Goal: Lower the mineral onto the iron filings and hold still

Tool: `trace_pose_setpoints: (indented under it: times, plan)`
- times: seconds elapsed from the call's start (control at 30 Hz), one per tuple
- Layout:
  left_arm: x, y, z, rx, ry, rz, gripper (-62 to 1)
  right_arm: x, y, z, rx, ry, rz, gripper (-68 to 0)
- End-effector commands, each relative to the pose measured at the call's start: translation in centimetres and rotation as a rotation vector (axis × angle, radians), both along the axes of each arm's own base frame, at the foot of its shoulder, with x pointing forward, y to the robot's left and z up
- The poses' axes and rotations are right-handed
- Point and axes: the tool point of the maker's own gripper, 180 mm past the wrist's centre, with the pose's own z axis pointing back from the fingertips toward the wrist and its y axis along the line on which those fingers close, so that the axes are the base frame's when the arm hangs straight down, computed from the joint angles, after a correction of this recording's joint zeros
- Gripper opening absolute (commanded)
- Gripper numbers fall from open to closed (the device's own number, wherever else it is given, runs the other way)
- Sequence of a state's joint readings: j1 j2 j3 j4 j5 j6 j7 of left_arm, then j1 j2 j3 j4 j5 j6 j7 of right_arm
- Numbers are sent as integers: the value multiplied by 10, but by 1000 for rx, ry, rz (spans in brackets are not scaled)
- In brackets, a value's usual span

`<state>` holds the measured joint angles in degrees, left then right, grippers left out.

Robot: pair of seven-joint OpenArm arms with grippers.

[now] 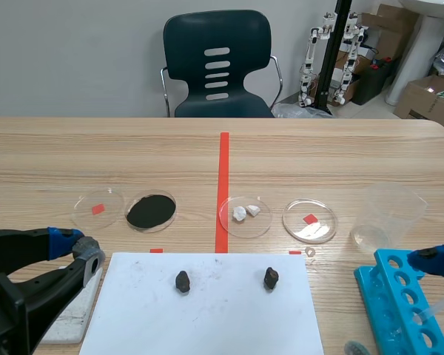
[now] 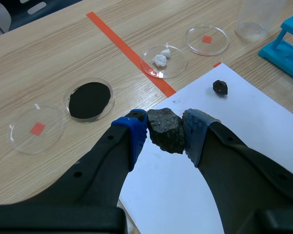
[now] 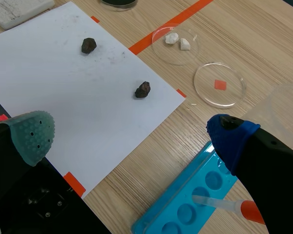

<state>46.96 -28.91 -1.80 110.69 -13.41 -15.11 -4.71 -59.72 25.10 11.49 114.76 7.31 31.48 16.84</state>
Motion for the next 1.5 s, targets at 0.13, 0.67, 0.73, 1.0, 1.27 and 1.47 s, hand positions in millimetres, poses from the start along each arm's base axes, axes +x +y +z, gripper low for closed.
trace_pose_setpoints:
  times: [0.13, 0.67, 0.73, 1.0, 1.27, 1.47]
  plan:
    - [3, -2, 9, -22, -28, 1, -477, 2, 5, 8, 28, -22, 4, 4]
    - [3, -2, 9, -22, -28, 1, -477, 2, 5, 8, 28, -22, 4, 4]
    - [4, -2, 10, -22, -34, 1, -477, 2, 5, 8, 28, -22, 4, 4]
    - [23, -2, 22, -11, -97, 1, -477, 2, 5, 8, 28, -22, 4, 4]
    - [50, -19, 24, -16, -62, -8, -477, 2, 5, 8, 28, -22, 4, 4]
    - [89, -27, 6, -10, 16, 74, -477, 2, 5, 8, 28, -22, 4, 4]
